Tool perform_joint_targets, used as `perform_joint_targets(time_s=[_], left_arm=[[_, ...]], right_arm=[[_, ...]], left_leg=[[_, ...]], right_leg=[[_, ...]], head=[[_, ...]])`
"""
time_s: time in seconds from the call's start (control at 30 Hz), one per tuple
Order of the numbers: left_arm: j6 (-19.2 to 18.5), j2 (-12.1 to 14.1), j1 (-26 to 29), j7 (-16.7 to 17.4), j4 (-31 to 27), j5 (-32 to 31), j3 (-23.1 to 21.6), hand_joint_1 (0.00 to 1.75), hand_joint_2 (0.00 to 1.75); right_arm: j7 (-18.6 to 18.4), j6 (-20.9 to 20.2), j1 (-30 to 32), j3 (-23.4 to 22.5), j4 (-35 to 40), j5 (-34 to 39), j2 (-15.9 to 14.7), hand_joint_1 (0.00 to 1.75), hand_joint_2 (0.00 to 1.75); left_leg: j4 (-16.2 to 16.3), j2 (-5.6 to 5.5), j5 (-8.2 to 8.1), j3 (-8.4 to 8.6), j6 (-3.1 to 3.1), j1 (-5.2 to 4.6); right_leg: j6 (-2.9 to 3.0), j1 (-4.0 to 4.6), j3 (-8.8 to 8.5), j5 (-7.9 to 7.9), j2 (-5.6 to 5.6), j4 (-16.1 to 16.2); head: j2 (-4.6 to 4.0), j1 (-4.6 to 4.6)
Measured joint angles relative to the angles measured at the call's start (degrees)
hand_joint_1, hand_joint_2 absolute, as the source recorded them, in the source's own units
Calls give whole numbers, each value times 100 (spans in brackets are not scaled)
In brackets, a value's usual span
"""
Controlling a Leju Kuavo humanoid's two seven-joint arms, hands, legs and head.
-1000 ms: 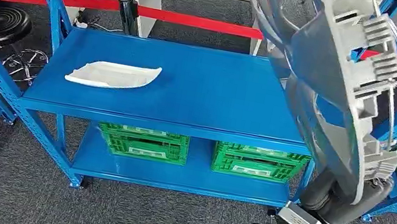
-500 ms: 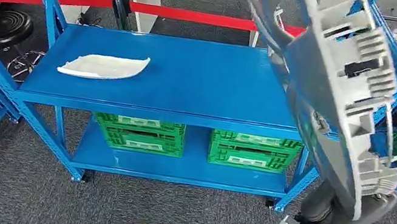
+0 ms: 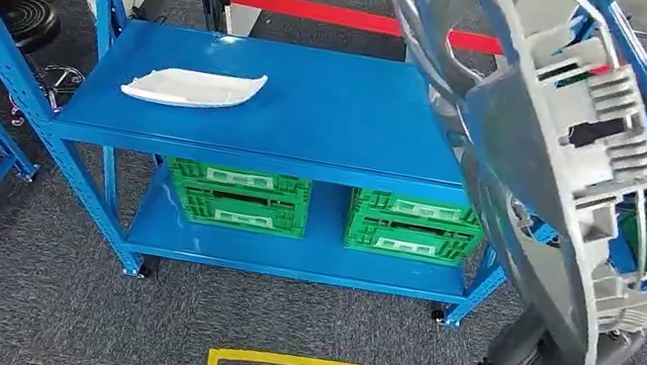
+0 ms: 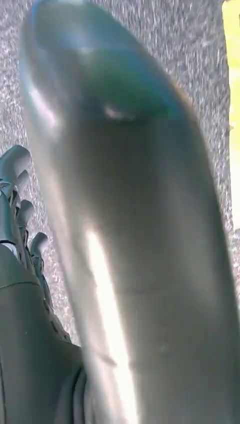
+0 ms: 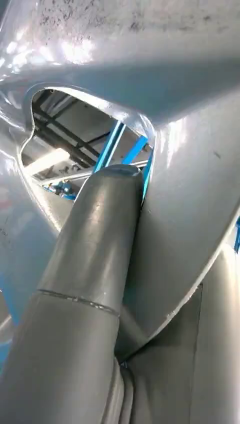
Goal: Take the parts from the cabinet and place them on the table.
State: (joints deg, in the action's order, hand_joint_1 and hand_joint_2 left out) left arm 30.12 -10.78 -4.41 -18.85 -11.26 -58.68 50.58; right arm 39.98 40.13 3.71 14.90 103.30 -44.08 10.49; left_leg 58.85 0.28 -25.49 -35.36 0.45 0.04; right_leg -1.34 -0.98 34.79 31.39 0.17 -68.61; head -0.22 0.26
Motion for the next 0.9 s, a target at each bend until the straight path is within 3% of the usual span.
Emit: perform_joint_targets(time_s=[0.03, 0.07, 0.1, 0.17, 0.23, 0.27, 0.33, 0.37, 0.4, 0.43, 0.47, 0.5, 0.53, 0.57, 0.6, 0.7, 0.73, 0.77, 0.8, 0.83, 0.87, 0.9], left_arm=[[-2, -4, -6, 51, 0, -20, -4, 0, 0], [-5, -9, -6, 90, -2, -29, -7, 0, 0], [-9, -13, -2, 123, 0, -33, -7, 0, 0], [-9, -17, -8, 140, 0, -33, -9, 0, 0], [4, -15, 16, 112, 0, 8, -7, 0, 0], [8, -15, 24, 99, 0, 28, -7, 0, 0], [61, -17, 22, 24, 0, 85, -2, 0, 0], [92, -17, 20, -13, 0, 111, -2, 0, 0], [111, -17, 20, -50, 0, 144, 0, 0, 0], [122, -17, 20, -76, 0, 144, 2, 0, 0], [124, -13, 19, -102, 0, 144, 7, 0, 0], [124, -11, 18, -102, 0, 142, 11, 0, 0], [124, -7, 12, -81, -2, 118, 11, 0, 0], [122, 2, -3, -32, -2, 78, 11, 0, 0], [113, 7, -15, 29, -4, 48, 11, 0, 0], [87, 11, -13, 197, 0, -31, 11, 0, 0], [87, 7, -9, 226, 0, -35, 11, 0, 0], [85, 2, -19, 239, 0, -37, 11, 0, 0], [85, 9, -15, 241, -2, -48, 11, 0, 0], [85, 22, -12, 239, -2, -53, 11, 0, 0], [89, 22, -6, 215, -2, -53, 11, 0, 0], [114, 22, -3, 155, -2, -53, 11, 0, 0]], right_arm=[[0, -2, -10, 16, -7, -22, 0, 175, 0], [0, -2, -28, 24, -22, -46, 0, 175, 0], [-2, -7, -16, 35, -42, -53, 0, 175, 0], [0, -7, -24, 59, -72, -11, 0, 175, 0], [-2, -4, -38, 101, -96, 52, -2, 175, 0], [0, -4, -44, 116, -107, 65, -2, 175, 0], [-2, -4, -64, 134, -138, 122, -2, 175, 0], [-4, -4, -74, 140, -153, 144, -2, 175, 0], [-4, -4, -84, 149, -175, 151, -2, 175, 0], [-2, -4, -94, 164, -190, 159, -4, 175, 0], [-2, -7, -106, 177, -206, 177, -11, 175, 0], [-2, -6, -119, 188, -219, 175, -15, 175, 0], [-2, -4, -129, 190, -221, 135, -15, 175, 0], [-2, -4, -137, 190, -219, 109, -15, 175, 0], [-4, -2, -143, 195, -219, 59, -17, 175, 0], [9, -7, -134, 234, -219, -55, -20, 175, 0], [9, -7, -128, 234, -219, -55, -20, 175, 0], [7, -4, -111, 234, -219, -44, -24, 175, 0], [4, -2, -115, 234, -219, -37, -26, 175, 0], [-6, -2, -111, 232, -219, -22, -28, 175, 0], [-7, -2, -96, 232, -221, -15, -33, 175, 0], [-2, -2, -87, 232, -221, 2, -42, 175, 0]], left_leg=[[48, -3, 23, -56, -25, 2], [80, -6, 53, -103, -63, -12], [82, -13, 85, -95, -106, -12], [74, -15, 165, -111, -179, -4], [69, -20, 177, -157, -258, 15], [201, -25, -71, -222, -293, 20], [925, -25, -745, -449, -357, 38], [1332, -25, -968, -545, -372, 38], [1646, -25, -1045, -581, -383, 38], [1746, -25, -931, -512, -383, 39], [1600, -25, -711, -327, -369, 39], [1240, -25, -498, -35, -342, 37], [752, -26, -409, 326, -309, 34], [216, -35, -540, 702, -268, 26], [-206, -41, -699, 974, -237, -16], [-190, -51, -596, 836, -104, -61], [-260, -31, -489, 792, -35, -4], [-260, 9, -421, 733, 13, -3], [-260, 6, -352, 638, 65, 1], [-246, 6, -280, 553, 65, -5], [-234, 9, -211, 461, 73, -18], [-213, 16, -136, 357, 82, -26]], right_leg=[[11, -1, -396, -99, -4, 554], [49, 10, -608, 163, -5, 941], [91, 60, -560, 22, 8, 862], [165, 65, -515, 19, 10, 891], [277, 33, -441, -113, -17, 949], [317, 29, -373, -171, -21, 955], [344, 30, -214, -300, -22, 950], [339, 34, -126, -364, -23, 946], [332, 34, -38, -428, -24, 942], [322, 34, 51, -497, -27, 937], [310, 34, 133, -561, -30, 935], [292, 35, 209, -624, -29, 934], [272, 35, 267, -681, -29, 934], [250, 34, 288, -731, -31, 928], [209, 51, 313, -775, -30, 926], [94, 21, 288, -956, -49, 1025], [48, 45, 316, -1001, -29, 1039], [33, 34, 387, -838, -10, 968], [28, 31, 480, -489, -11, 720], [14, 21, 609, -82, -12, 279], [-1, 20, 719, 210, -12, -190], [-7, 24, 774, 332, -11, -568]], head=[[2, 0], [2, 0], [0, -13], [2, 7], [0, 18], [0, 7], [0, -11], [0, -13], [2, -11], [0, -13], [0, -15], [2, -13], [0, -13], [0, -13], [2, -11], [2, -46], [2, -48], [0, -50], [2, -17], [0, -11], [0, -13], [0, -9]])
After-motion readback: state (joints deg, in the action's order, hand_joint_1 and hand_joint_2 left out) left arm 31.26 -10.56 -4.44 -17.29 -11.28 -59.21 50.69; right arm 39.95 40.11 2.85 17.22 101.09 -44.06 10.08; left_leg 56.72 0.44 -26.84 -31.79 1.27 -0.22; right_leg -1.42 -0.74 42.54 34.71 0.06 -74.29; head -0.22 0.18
